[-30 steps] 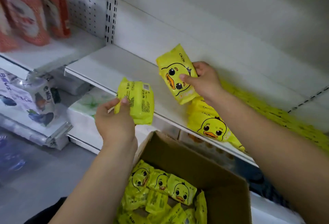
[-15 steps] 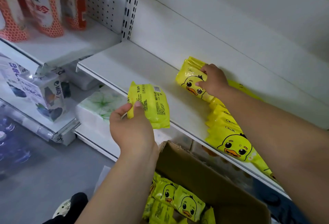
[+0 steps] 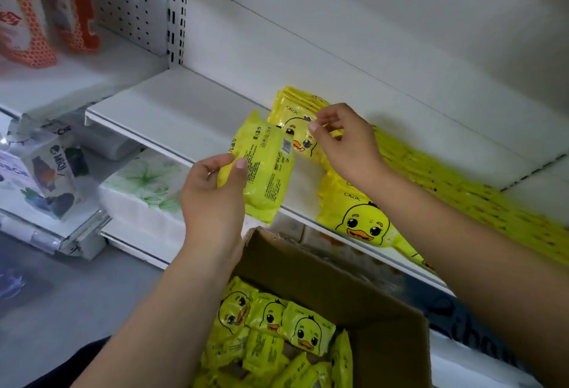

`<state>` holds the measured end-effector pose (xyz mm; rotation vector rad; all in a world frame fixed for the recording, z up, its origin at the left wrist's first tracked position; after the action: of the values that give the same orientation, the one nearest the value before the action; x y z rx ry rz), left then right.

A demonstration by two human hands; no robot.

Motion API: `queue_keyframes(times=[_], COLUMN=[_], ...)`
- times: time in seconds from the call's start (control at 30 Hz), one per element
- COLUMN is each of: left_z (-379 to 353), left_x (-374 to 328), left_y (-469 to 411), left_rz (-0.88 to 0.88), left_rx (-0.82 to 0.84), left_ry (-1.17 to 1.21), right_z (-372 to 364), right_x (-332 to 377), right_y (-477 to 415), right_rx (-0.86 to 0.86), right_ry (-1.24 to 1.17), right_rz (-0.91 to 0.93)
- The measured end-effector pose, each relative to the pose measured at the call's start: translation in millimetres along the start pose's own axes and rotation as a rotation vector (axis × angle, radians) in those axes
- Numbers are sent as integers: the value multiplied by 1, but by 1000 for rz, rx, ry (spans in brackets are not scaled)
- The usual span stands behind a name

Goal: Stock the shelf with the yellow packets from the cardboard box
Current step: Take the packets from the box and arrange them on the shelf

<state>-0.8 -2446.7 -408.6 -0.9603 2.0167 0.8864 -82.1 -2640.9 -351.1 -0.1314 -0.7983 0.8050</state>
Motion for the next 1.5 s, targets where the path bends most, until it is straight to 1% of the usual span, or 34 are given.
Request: queue_keyframes(times=[0.07,0.13,0.27,0.37,0.47,0.53,0.67,0.73,0.83,0.93,1.0,1.07,1.13,1.23,1.33,1.37,1.43,1.47,1.5], left_z=[-4,-8,-12,-11,-9,-5,2,2,-4,-13,-20,-23,-26,-30,-33,-33,-35,-35,-35], left_x=[5,11,28,43,58,70,88,92,92,92,89,87,84,83,83,82,80,78,79], left_y=[10,22,51,78,101,114,129,128,120,106,96,89,85,84,84,86,88,90,89], left_rz=[-18,-7,-6,54,145,201,503,561,604,567,461,360,300,277,291,299,322,335,345], left_rx=[127,259,501,635,689,641,472,409,298,258,280,296,274,253,239,241,244,248,253], left_ry=[-76,-125,-291,-386,-475,-510,-324,-289,-248,-237,-273,-327,-353,-352,-335,-321,-263,-239,-230], right_z=[18,39,78,95,106,107,102,101,96,92,89,87,86,86,87,88,89,89,89], right_x=[7,7,-1,-16,-28,-37,-50,-54,-59,-66,-75,-78,-79,-82,-84,-83,-79,-77,-76], right_y=[32,60,120,173,222,248,272,272,265,257,253,249,244,239,236,237,240,244,247], right_rx=[35,35,38,45,17,-47,-177,-204,-213,-233,-237,-202,-188,-197,-179,-149,-16,54,89], right_ry=[-34,-33,-88,-164,-319,-412,-650,-701,-727,-709,-664,-582,-560,-672,-811,-875,-983,-980,-952], right_rz=[-17,-58,-205,-379,-590,-681,-800,-813,-807,-801,-789,-773,-781,-812,-811,-820,-846,-848,-839])
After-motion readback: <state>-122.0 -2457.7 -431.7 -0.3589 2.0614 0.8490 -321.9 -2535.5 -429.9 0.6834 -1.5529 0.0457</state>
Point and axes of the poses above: each hand's wrist, its own y-axis away from the middle knuckle, its own z-axis out of the back of the hand, x = y × z, the point moved 1 cm from there along -y, towards the middle knuckle
